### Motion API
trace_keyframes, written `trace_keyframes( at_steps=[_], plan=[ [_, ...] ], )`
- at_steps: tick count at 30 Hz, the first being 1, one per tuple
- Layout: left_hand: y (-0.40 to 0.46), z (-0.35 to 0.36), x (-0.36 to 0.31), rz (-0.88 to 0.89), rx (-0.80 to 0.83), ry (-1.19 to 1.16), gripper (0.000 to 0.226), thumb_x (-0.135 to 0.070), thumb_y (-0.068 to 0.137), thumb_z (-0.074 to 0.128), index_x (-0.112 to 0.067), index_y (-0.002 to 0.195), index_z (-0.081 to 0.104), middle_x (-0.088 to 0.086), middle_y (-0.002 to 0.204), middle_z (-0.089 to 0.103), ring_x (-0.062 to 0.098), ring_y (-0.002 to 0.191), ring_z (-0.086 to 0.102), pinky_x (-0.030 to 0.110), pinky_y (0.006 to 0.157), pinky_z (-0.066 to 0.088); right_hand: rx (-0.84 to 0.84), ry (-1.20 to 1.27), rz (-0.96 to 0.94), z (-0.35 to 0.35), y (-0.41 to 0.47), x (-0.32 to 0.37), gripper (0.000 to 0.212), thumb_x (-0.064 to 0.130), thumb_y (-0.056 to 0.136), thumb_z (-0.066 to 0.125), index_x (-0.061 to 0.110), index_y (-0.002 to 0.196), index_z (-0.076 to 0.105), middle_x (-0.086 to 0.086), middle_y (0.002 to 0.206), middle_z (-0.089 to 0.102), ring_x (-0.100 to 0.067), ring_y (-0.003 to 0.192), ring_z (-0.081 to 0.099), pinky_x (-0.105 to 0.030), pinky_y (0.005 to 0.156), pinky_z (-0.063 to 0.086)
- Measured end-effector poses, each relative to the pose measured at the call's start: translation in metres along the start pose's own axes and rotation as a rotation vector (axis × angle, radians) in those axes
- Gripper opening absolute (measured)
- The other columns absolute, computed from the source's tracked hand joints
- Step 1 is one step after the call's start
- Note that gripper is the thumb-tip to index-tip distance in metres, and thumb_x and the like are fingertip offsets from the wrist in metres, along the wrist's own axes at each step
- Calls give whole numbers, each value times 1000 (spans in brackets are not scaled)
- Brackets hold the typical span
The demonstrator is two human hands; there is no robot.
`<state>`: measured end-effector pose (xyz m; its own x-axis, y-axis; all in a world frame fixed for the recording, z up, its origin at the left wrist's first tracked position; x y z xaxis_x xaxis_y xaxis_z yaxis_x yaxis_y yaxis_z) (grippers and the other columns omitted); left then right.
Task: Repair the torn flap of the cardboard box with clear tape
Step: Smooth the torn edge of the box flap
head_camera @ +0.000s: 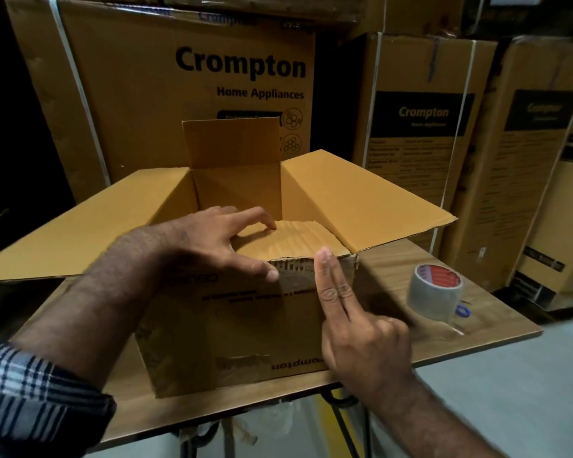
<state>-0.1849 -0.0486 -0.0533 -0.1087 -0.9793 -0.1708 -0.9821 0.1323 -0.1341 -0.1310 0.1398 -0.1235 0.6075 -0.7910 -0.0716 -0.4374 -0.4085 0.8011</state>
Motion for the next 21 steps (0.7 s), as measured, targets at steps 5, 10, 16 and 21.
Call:
trace_keyframes(
  at_steps=[5, 10, 16, 21],
  plan=[
    [3, 0, 1, 12, -4, 10, 111, -94, 40, 49, -52, 141, 29, 0, 144, 42, 23, 128, 44, 51, 107, 45, 13, 14, 20, 2, -3, -9, 82, 9, 81, 67, 11, 157, 34, -3, 163, 36, -7, 36, 37, -20, 32, 39],
    [3, 1, 2, 6, -4, 23, 112, -94, 40, 49, -52, 142, 29, 0, 143, 43, 23, 127, 45, 49, 105, 46, 40, 18, 52, 3, -6, -22, 92, 2, 78, 69, 13, 159, 27, -4, 163, 35, -7, 37, 39, -20, 33, 40],
    [4, 0, 6, -65, -4, 41, 105, -94, 45, 53, -57, 139, 26, 0, 141, 41, 26, 130, 42, 61, 109, 39, 26, 137, 157, -18, -5, -17, 92, 9, 80, 65, 10, 161, 22, -4, 166, 31, -16, 74, 70, -29, 50, 60],
    [0, -4, 9, -72, -3, 64, 123, -108, 29, 40, -60, 140, 21, 0, 151, 35, 30, 140, 36, 70, 111, 29, 112, 204, -30, -18, 17, 42, 93, 28, 86, 61, 15, 163, 10, -2, 173, 1, -4, 69, 59, -18, 46, 52]
  ],
)
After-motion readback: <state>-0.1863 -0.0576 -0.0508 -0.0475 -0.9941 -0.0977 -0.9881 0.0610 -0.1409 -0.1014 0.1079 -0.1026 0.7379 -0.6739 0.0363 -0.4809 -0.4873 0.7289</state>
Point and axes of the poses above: each hand's wrist, its own y-axis towards the middle knuckle, its own z-axis out of the palm, x = y × z, the point moved 9 cm from there along y, towards the middle knuckle
